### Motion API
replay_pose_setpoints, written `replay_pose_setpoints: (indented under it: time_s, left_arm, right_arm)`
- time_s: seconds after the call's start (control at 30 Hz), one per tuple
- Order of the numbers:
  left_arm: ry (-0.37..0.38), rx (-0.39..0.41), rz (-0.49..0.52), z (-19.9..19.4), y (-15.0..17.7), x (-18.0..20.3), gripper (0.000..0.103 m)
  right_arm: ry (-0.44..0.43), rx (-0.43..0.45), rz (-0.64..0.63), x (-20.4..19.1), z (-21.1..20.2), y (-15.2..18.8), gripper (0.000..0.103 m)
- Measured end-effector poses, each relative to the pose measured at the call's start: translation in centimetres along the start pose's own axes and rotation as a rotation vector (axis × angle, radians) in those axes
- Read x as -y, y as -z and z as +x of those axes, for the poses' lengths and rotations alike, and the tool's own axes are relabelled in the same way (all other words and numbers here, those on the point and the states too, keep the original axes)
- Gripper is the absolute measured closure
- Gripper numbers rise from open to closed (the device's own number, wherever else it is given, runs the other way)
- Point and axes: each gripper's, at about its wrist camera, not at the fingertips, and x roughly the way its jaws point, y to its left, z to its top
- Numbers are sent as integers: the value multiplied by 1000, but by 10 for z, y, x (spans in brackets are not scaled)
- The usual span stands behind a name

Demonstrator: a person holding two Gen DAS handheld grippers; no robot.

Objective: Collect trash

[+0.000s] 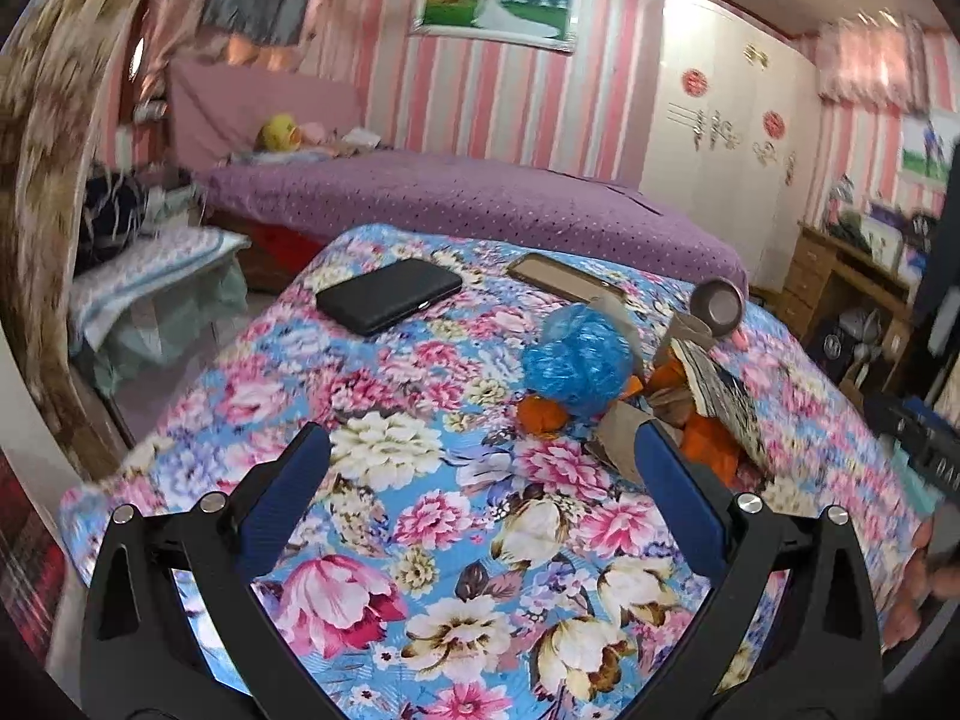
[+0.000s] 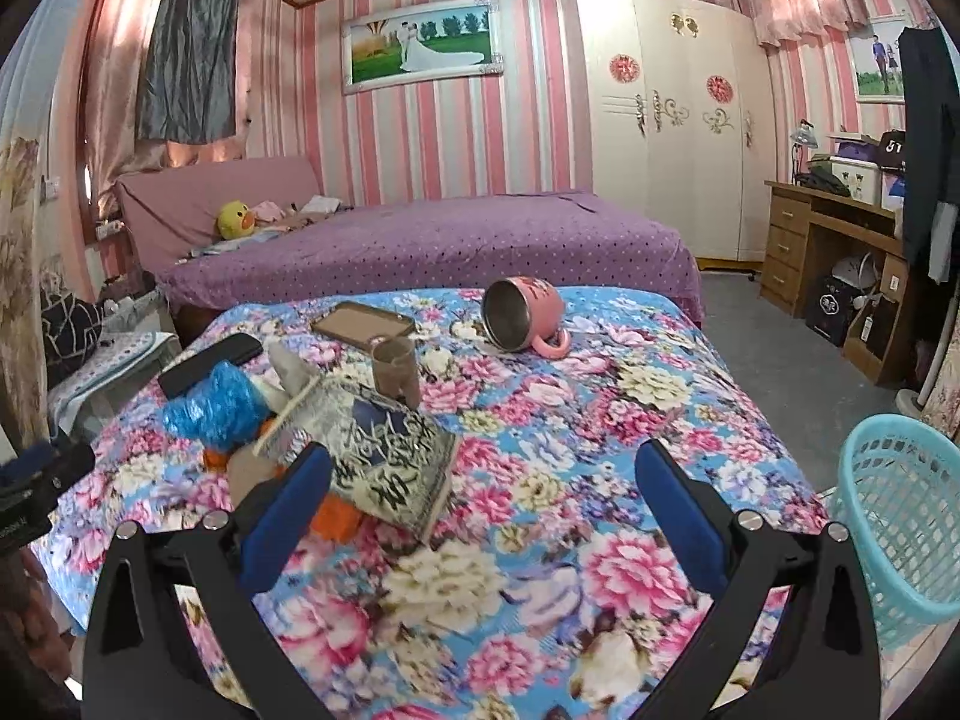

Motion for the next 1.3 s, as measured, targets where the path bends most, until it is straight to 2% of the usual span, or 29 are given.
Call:
replay_pose_setpoints:
  time_s: [0.13, 0.23, 0.4, 0.5, 0.7, 0.87, 1.0, 1.13, 1.23, 1.3]
  left_arm:
    - [-5, 12, -74, 7, -1, -7, 5]
    - [-42, 33, -28, 10, -1, 4, 5]
    - [-42, 26, 8, 14, 1, 18, 5]
    - [-28, 20, -11, 13, 2, 17, 5]
    - [-56, -3, 35, 17, 4, 19, 5]
    - [-87, -10, 83, 18, 5, 20, 5]
    - [-79, -31, 102, 20, 6, 19, 5]
    - [-98, -30, 156, 19, 1, 20, 5]
    - [-111, -30, 143, 21, -16, 16, 5]
    - [-88, -34, 139, 26, -32, 15, 5]
  right_arm:
    - [13, 21, -117, -16, -2, -2, 4]
    - [2, 35, -143, -14, -10, -1, 4]
    - [-13, 15, -163, -10, -6, 6, 4]
    - [-29, -26, -156, -9, 4, 8, 4]
    - [-86, -22, -44, 1, -4, 7, 4]
    - [-98, -45, -7, 7, 1, 7, 4]
    - [-146, -57, 36, 10, 10, 11, 4]
    - [-130, -52, -52, -8, 13, 0, 4]
    - [-177, -73, -73, -25, 17, -19, 4]
    - [-205, -72, -80, -36, 24, -31, 4]
